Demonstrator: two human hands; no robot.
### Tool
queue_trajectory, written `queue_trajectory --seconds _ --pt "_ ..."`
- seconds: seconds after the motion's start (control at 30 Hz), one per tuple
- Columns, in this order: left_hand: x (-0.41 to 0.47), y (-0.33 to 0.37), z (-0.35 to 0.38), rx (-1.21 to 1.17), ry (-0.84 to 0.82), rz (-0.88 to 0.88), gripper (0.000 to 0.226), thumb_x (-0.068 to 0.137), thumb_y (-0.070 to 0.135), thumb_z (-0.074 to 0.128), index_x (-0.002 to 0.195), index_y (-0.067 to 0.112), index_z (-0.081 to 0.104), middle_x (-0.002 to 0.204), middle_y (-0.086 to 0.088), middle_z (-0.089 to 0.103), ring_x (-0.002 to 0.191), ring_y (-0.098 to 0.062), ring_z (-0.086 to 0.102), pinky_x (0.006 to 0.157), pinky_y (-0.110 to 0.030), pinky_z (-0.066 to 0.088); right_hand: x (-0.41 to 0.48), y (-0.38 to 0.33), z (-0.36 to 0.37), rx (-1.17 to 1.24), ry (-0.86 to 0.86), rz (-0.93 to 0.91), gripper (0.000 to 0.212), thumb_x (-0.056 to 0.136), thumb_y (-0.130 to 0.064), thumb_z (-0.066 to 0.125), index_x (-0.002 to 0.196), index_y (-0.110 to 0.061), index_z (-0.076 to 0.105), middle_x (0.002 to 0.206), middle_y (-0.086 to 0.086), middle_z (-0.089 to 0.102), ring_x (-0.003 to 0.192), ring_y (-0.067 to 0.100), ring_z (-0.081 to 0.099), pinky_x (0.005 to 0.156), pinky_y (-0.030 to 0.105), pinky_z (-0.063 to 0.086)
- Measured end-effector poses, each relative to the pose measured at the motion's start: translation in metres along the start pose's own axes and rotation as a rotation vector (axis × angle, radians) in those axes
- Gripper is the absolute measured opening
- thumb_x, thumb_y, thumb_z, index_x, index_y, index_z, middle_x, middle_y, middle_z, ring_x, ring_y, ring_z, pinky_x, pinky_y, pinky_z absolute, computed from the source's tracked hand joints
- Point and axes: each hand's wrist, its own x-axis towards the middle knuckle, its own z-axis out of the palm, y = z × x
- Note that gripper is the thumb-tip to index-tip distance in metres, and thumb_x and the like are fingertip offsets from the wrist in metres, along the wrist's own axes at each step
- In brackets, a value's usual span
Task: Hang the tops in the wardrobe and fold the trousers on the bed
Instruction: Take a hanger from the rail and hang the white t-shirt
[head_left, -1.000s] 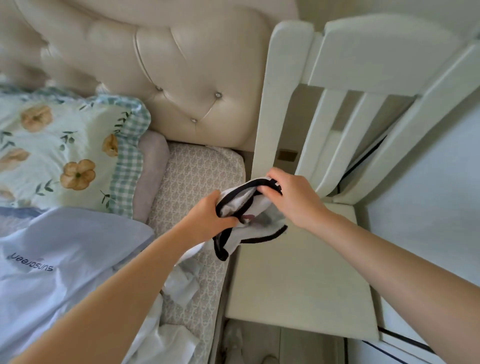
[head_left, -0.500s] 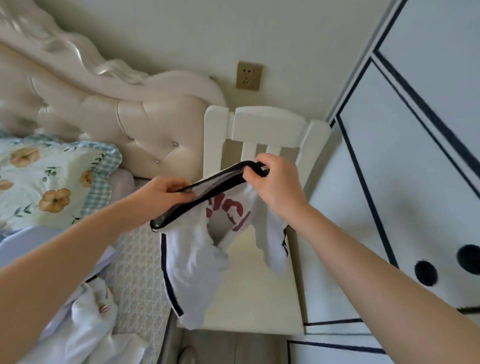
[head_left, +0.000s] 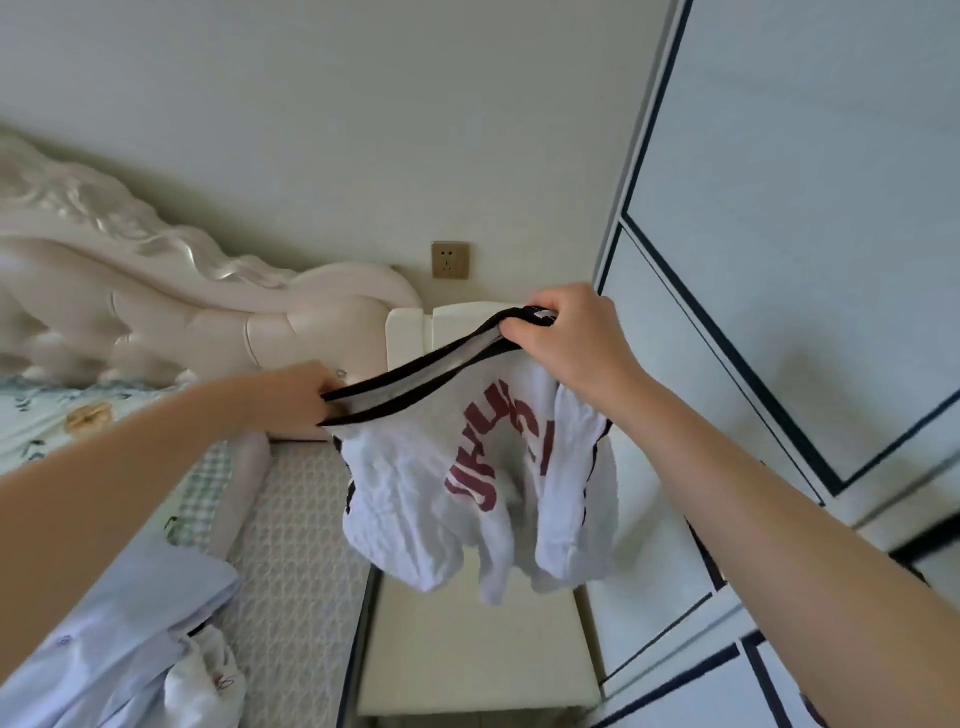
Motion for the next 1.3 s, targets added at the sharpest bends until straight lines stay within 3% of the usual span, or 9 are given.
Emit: queue_trajectory --seconds 0.13,0.23,0.47,0.67,0.77,0.87,0.97,1.17,1.3 --pt "-0.014 0.015 -0.028 -0.739 -0.009 0.004 0.017 0.094 0.018 0.063 0.101 0.006 0.073 0.099 -0.010 0.073 0.082 -0.017 0.068 0.080 -0.031 0.057 -0.012 -0.010 -0.034 -0.139 0.032 -0.031 0.042 0.086 -0.034 0.061 0.052 -0.022 0.039 0.047 -0.009 0.039 0.048 0.013 0.038 0.050 0.028 0.030" --pt "-0.024 0.026 -0.038 -0.915 0.004 0.074 0.025 0.092 0.022 0.063 0.115 0.013 0.070 0.114 -0.009 0.072 0.105 -0.023 0.069 0.099 -0.046 0.051 -0.030 -0.014 -0.054 -0.363 0.058 -0.067 0.034 0.090 -0.031 0.055 0.062 -0.014 0.045 0.060 -0.002 0.044 0.055 0.020 0.043 0.052 0.031 0.034" --pt "-0.050 0.054 -0.028 -0.472 0.259 0.120 0.018 0.093 0.019 0.061 0.080 0.011 0.071 0.071 -0.006 0.064 0.068 -0.020 0.056 0.059 -0.026 0.044 -0.100 -0.004 -0.076 -0.655 0.060 0.231 0.015 0.089 -0.007 0.047 0.101 -0.004 0.055 0.089 0.012 0.059 0.075 0.030 0.054 0.066 0.036 0.048" --pt "-0.072 0.066 0.000 0.137 0.634 0.278 0.016 0.090 0.019 0.058 0.098 0.008 0.065 0.099 -0.010 0.058 0.093 -0.033 0.055 0.076 -0.037 0.045 -0.156 -0.007 -0.092 0.434 0.107 0.788 0.006 0.083 -0.010 0.059 0.080 -0.004 0.059 0.080 0.014 0.057 0.073 0.026 0.057 0.068 0.035 0.051" --pt "-0.099 0.095 0.019 -0.569 0.357 0.120 0.019 0.094 0.007 0.053 0.105 -0.003 0.065 0.085 -0.013 0.065 0.073 -0.025 0.062 0.051 -0.024 0.049 -0.189 -0.019 -0.102 0.431 0.213 0.786 0.011 0.083 -0.021 0.063 0.080 -0.012 0.057 0.076 0.010 0.053 0.071 0.022 0.050 0.065 0.031 0.036" --pt "-0.133 0.117 0.044 -1.074 -0.069 -0.010 0.016 0.094 0.006 0.051 0.095 0.006 0.066 0.077 -0.007 0.070 0.064 -0.017 0.069 0.055 -0.027 0.057 -0.230 -0.030 -0.112 0.186 0.297 0.652 0.027 0.080 -0.020 0.062 0.066 -0.019 0.039 0.063 0.001 0.034 0.060 0.017 0.034 0.057 0.031 0.024" --pt "-0.158 0.133 0.078 -1.081 -0.212 -0.002 0.018 0.090 0.009 0.046 0.083 0.008 0.063 0.076 -0.009 0.068 0.069 -0.023 0.067 0.067 -0.035 0.055 -0.279 -0.039 -0.118 0.090 0.338 0.647 0.022 0.077 -0.022 0.062 0.067 -0.015 0.043 0.064 0.003 0.037 0.060 0.016 0.038 0.057 0.030 0.029" --pt "-0.209 0.165 0.153 -0.750 -0.067 0.013 0.004 0.066 0.009 0.052 0.065 0.013 0.050 0.064 -0.004 0.039 0.064 -0.020 0.037 0.061 -0.032 0.033 -0.400 -0.043 -0.135 -0.134 0.341 0.638 0.008 0.088 -0.022 0.057 0.089 -0.013 0.057 0.075 -0.003 0.057 0.065 0.009 0.050 0.055 0.023 0.037" --pt "-0.252 0.182 0.208 -0.595 -0.022 0.142 0.019 0.086 0.020 0.064 0.073 0.009 0.054 0.070 -0.007 0.042 0.069 -0.020 0.040 0.060 -0.029 0.031 -0.486 -0.042 -0.149 -0.144 0.325 0.701 0.031 0.096 -0.031 0.050 0.070 -0.014 0.046 0.059 -0.005 0.045 0.051 0.008 0.040 0.047 0.020 0.031"
